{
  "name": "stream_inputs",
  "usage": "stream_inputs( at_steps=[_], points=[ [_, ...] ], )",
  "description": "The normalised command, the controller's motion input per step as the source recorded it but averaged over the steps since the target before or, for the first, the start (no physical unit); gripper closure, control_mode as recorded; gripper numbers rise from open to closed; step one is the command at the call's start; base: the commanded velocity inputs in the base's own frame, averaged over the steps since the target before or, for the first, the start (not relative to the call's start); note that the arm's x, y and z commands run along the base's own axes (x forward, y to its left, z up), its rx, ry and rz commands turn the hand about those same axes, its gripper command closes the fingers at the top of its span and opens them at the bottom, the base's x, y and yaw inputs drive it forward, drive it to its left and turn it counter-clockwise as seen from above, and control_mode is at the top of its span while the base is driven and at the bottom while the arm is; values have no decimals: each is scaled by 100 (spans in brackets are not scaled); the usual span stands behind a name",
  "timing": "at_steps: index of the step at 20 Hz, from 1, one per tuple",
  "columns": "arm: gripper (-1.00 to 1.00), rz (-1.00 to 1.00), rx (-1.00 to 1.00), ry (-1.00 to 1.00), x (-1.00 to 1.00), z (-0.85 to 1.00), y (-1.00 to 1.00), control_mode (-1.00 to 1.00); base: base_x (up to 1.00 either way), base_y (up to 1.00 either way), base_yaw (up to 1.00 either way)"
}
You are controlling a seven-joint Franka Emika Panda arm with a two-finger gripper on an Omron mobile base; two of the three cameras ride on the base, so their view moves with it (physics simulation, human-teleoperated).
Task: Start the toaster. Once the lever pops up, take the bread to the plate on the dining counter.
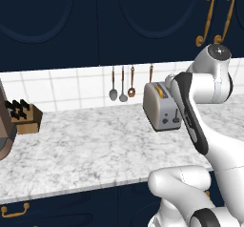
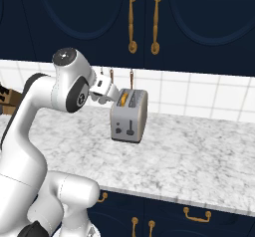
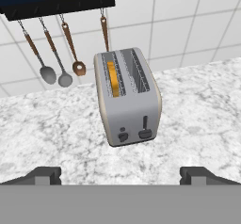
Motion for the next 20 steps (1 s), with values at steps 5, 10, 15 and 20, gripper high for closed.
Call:
stream_inputs(
  at_steps=[5,10,15,20],
  points=[
    [-100,0,0,0,0,0,0,-100,0,0,0],
    [-100,0,0,0,0,0,0,-100,0,0,0],
    [-100,0,0,0,0,0,0,-100,0,0,0],
    [-100,0,0,0,0,0,0,-100,0,0,0]
  ],
)
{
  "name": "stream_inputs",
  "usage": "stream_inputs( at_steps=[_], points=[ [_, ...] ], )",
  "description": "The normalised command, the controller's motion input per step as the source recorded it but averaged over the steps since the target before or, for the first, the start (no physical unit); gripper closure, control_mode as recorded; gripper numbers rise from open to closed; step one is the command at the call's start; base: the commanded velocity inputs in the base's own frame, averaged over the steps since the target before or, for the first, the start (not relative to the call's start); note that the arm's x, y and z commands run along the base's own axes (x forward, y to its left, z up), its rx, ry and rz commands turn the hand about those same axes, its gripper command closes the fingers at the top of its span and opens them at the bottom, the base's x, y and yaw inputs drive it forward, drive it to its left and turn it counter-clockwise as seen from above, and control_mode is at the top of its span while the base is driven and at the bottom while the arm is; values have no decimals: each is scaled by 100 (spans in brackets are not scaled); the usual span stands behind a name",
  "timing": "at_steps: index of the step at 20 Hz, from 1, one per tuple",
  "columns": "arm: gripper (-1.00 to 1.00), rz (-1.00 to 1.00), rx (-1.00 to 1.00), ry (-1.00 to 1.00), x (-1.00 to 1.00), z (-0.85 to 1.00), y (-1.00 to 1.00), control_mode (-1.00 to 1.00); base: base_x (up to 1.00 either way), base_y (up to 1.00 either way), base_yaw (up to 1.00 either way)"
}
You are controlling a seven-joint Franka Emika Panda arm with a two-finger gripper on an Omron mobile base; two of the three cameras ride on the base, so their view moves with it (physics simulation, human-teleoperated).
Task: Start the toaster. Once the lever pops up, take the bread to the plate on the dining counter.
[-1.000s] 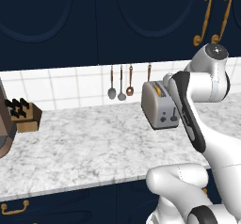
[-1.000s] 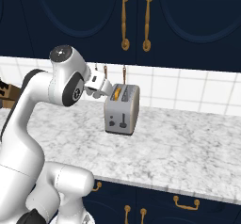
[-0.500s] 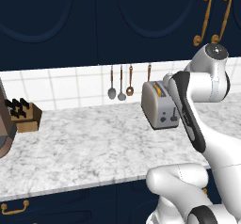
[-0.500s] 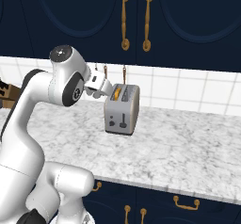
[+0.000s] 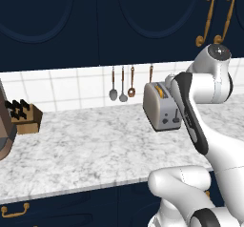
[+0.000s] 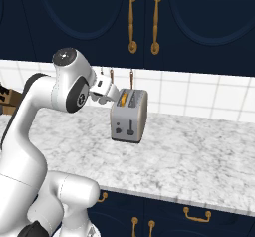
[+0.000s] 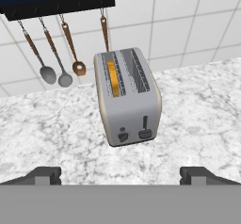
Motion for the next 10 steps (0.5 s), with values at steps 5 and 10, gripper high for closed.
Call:
stream_inputs(
  at_steps=[5,10],
  points=[
    [-100,0,0,0,0,0,0,-100,0,0,0],
    [-100,0,0,0,0,0,0,-100,0,0,0]
  ],
)
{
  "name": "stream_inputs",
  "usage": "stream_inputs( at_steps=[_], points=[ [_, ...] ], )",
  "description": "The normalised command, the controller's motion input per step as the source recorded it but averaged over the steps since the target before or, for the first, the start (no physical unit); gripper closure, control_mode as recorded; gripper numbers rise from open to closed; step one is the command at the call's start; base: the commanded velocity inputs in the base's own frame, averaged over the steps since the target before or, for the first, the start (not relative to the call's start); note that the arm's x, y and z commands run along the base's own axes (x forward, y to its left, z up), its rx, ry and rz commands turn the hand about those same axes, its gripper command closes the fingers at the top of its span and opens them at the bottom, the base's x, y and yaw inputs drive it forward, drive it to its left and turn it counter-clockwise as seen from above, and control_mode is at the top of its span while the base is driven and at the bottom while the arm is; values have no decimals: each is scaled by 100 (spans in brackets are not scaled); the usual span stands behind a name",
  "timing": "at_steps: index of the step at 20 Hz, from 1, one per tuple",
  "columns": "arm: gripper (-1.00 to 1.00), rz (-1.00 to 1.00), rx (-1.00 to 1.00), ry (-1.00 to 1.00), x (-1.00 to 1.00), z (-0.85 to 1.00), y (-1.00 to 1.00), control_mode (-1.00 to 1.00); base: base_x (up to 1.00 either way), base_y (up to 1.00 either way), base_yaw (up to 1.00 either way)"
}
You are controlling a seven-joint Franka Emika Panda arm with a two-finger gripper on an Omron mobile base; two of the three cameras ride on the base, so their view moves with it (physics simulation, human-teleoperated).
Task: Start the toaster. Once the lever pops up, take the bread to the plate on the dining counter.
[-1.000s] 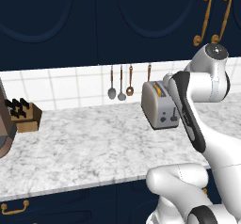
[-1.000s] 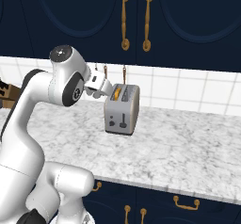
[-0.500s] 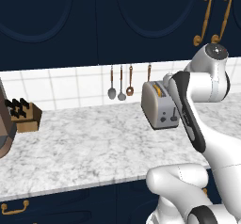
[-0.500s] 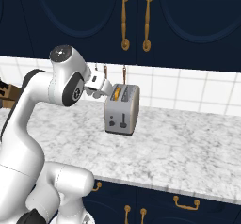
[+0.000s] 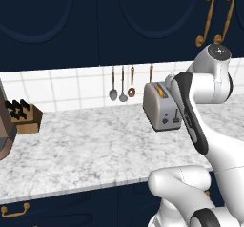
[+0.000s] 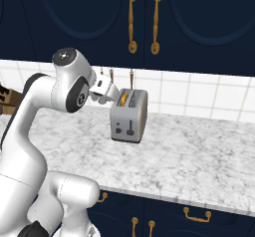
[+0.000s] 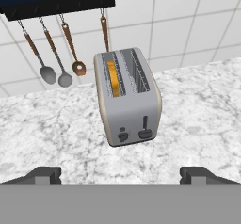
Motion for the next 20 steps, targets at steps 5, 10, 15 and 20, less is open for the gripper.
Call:
stream_inputs(
  at_steps=[5,10,15,20],
  points=[
    [-100,0,0,0,0,0,0,-100,0,0,0],
    [-100,0,0,0,0,0,0,-100,0,0,0],
    [-100,0,0,0,0,0,0,-100,0,0,0],
    [-100,0,0,0,0,0,0,-100,0,0,0]
  ],
)
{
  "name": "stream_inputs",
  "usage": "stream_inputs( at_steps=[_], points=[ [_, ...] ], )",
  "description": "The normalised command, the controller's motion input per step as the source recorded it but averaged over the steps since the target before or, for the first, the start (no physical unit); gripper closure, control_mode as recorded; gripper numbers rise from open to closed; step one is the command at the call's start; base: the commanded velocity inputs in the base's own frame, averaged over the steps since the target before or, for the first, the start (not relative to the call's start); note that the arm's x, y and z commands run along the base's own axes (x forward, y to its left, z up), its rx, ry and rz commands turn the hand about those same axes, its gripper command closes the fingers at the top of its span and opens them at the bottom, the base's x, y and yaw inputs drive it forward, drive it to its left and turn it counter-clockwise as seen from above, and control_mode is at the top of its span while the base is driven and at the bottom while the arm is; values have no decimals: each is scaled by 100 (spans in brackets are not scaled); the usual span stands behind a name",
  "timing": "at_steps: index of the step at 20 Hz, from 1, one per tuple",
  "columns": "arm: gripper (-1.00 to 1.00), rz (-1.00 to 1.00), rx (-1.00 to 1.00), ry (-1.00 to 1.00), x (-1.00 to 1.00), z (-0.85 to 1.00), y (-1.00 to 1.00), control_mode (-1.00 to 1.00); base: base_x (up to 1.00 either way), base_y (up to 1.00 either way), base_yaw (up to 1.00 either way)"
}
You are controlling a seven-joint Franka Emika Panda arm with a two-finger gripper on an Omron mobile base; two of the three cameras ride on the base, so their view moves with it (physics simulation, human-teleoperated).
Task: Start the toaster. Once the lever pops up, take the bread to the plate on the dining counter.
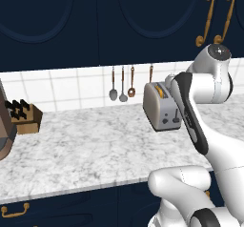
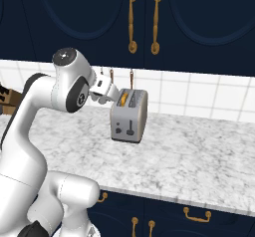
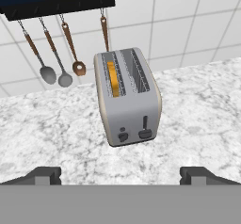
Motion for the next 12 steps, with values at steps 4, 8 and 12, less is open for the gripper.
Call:
stream_inputs(
  at_steps=[4,8,12],
  points=[
    [-100,0,0,0,0,0,0,-100,0,0,0],
    [-100,0,0,0,0,0,0,-100,0,0,0],
    [-100,0,0,0,0,0,0,-100,0,0,0]
  ],
)
